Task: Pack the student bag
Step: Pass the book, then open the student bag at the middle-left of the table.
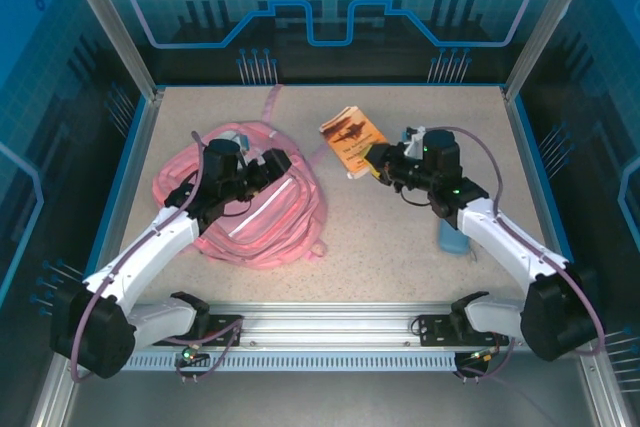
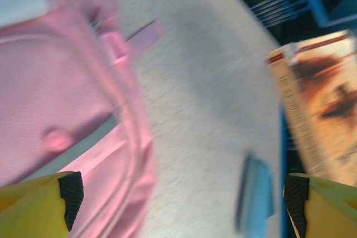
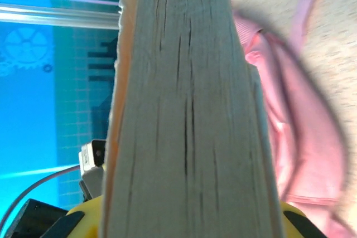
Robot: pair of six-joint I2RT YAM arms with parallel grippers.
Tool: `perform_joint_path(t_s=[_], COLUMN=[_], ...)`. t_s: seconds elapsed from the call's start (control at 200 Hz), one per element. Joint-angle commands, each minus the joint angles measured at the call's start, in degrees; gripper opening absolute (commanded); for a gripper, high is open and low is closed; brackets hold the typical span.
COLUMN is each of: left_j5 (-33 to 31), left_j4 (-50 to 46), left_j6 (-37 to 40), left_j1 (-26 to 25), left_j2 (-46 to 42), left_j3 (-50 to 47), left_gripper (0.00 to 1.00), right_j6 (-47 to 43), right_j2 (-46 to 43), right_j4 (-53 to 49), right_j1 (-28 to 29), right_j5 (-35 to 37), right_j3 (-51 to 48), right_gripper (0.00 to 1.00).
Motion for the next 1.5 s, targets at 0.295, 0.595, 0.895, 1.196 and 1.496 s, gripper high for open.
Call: perform_joint_path(t_s=[0.295,0.595,0.895,1.196,1.496], left_j5=[-16.0,-23.5,-27.6,-28.4,-26.6], left_j4=[-30.8,-33.6,-34.5,-35.1,-34.6], left_j6=[30.7,33.7,33.5,33.8,35.5], left_j1=[-6.3,-14.6,-15.9,-16.5,-16.6], left_j2=[7.6,17.8,28.0,31.0,30.5], left_j3=[13.9,18.4,20.6,21.3,20.9], left_gripper=[0.86,0.72,0.53,0.50,0.62], right_j6=[-14.3,-14.1,-13.9,-14.1,-13.9], right_j2=[-5.6,-4.5,-5.0,-5.4,-5.5], right_j4=[-17.9,-18.3,-18.7,-19.4,-19.3], right_j1=[-4.7,-4.6,-4.6,-4.6,-4.6], right_j5=[1.5,1.2,1.3,1.7,1.7], right_j3=[1.8,1.3,0.4,0.3,-0.1], right_gripper=[0.20,0.20,0.19,0.20,0.20])
